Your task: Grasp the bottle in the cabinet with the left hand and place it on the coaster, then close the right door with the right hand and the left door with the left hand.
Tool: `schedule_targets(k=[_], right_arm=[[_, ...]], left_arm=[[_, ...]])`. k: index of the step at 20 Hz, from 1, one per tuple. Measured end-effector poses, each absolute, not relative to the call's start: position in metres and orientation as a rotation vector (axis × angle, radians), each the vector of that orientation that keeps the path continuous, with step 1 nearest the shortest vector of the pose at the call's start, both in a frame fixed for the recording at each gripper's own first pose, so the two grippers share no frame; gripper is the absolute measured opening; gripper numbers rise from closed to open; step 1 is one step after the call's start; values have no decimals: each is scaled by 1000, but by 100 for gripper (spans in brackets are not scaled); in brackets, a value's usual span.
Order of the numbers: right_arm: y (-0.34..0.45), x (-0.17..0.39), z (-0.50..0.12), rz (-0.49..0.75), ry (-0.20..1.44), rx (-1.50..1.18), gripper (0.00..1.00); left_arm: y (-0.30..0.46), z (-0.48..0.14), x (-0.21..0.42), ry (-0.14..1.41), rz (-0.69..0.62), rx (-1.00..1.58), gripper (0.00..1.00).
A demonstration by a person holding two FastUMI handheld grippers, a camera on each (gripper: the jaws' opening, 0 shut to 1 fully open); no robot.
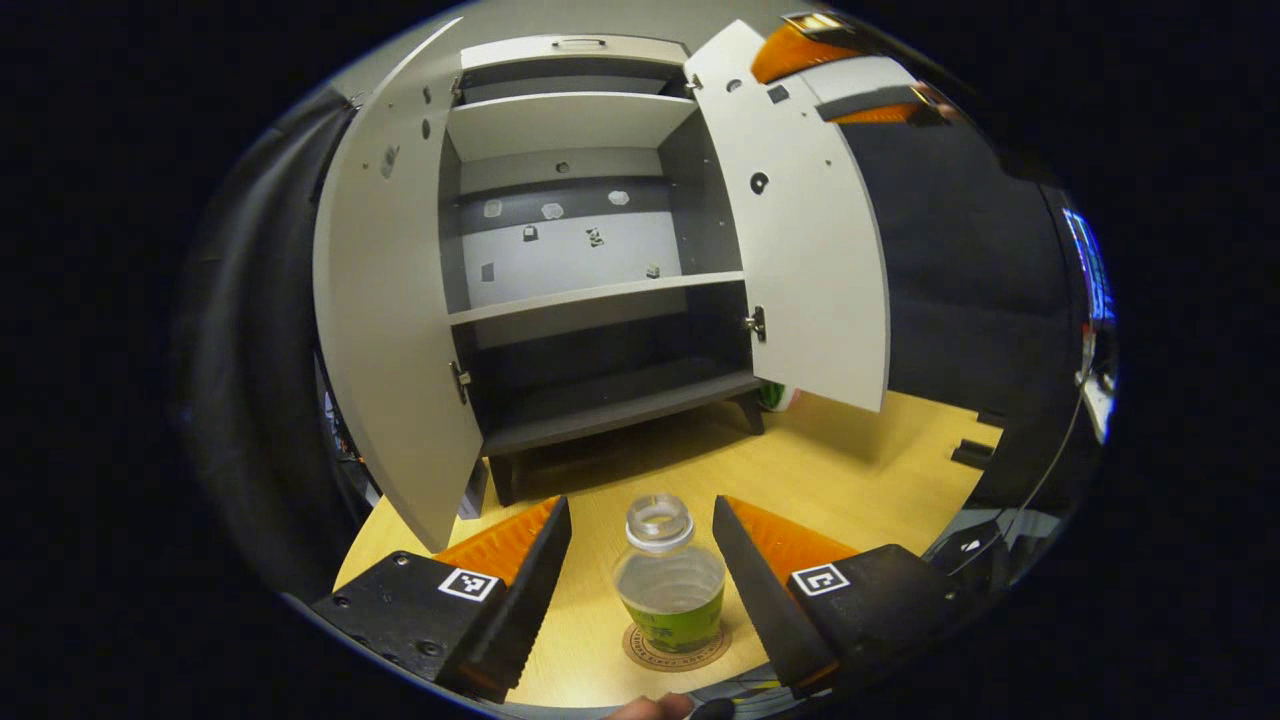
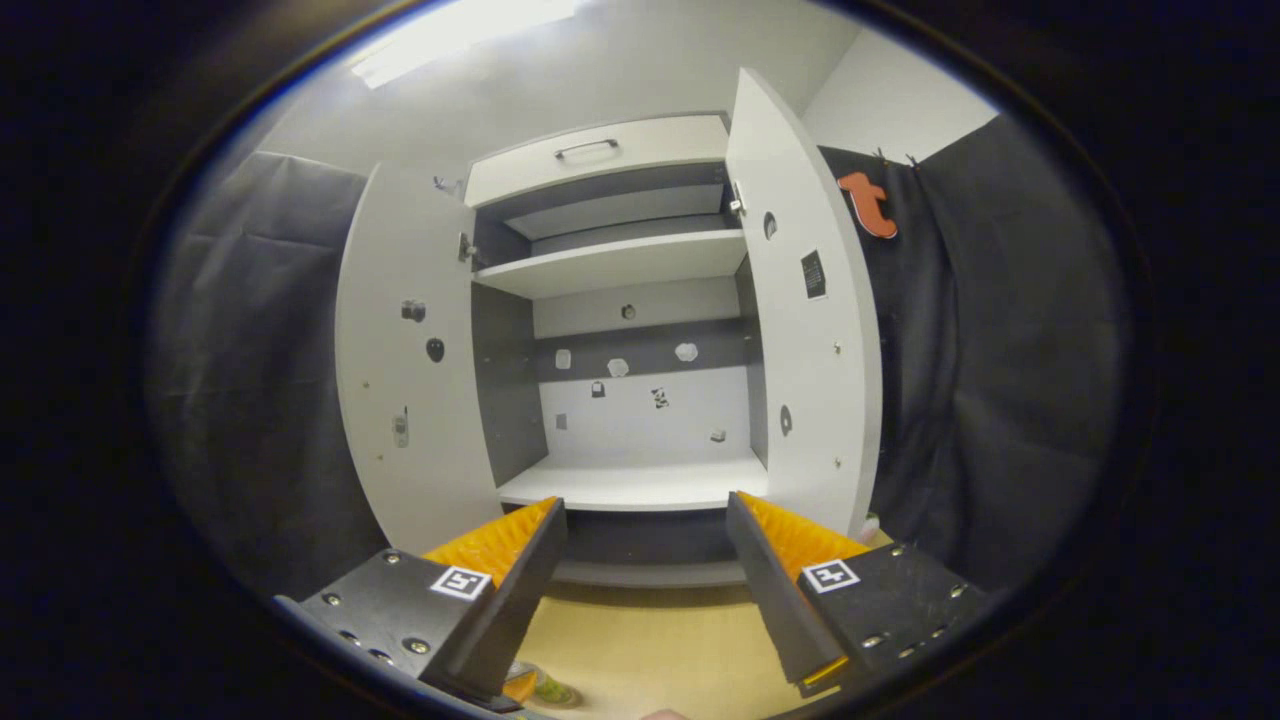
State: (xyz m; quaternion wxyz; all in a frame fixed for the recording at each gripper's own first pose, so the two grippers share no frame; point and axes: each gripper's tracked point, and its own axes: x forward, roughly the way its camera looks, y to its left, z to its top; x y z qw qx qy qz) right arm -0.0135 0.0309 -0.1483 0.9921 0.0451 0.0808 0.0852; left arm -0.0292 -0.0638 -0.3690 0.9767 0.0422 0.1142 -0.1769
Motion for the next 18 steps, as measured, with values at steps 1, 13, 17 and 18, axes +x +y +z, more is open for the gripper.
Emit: schedule_targets(k=[1,13,17,18], right_arm=[[26,-15,-145,165,155,90,98],[-107,3,-92,-16,22,12,93],[-178,16,-90,-107,14,-4,97],[-196,23,-91,-131,20,0,97]], left_arm=[[-63,-356,-32,234,-355,60,91],[-27,-159,-22,-8,-283,26,96],[-24,-109,-18,-55,-293,26,100],[-22,-94,-15,-71,-289,15,97]])
